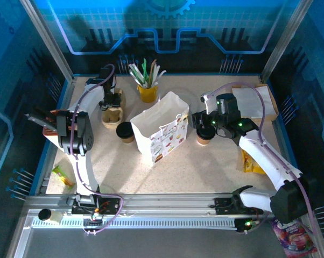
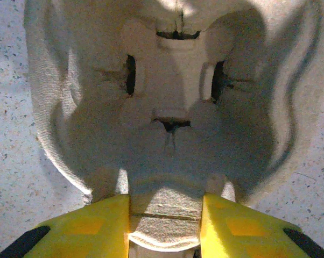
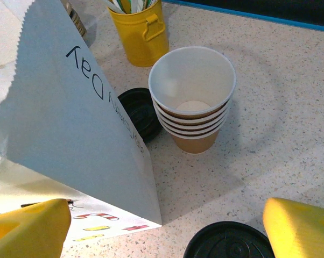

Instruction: Pack the takeout coffee

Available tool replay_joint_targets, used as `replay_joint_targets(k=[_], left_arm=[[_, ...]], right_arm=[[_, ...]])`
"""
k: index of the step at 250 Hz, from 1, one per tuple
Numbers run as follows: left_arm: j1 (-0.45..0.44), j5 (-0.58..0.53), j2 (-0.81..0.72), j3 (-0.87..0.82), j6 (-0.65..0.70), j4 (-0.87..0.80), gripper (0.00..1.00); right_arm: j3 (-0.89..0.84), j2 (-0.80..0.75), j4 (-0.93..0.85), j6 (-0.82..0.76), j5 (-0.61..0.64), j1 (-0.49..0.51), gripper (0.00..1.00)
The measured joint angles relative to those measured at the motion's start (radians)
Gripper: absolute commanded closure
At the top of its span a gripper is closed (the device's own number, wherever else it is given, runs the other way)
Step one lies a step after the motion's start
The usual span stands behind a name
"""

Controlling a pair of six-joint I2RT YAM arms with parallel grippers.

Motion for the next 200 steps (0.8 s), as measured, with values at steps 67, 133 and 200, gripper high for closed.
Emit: replay_joint_targets(k=[67, 133, 200], left_arm=[[0.0, 0.0, 0.0, 0.001, 0.003, 0.0, 0.66], [0.0, 0.0, 0.0, 0.017, 0.021, -0.014, 0.67], [0.0, -0.001, 0.0, 0.025, 0.028, -0.015, 0.68]], right_arm=[[0.0, 0.0, 0.0, 0.0, 0.0, 0.0, 0.07], [0.0, 0.0, 0.0, 0.0, 0.0, 0.0, 0.07], [0.0, 0.0, 0.0, 0.0, 0.0, 0.0, 0.07]])
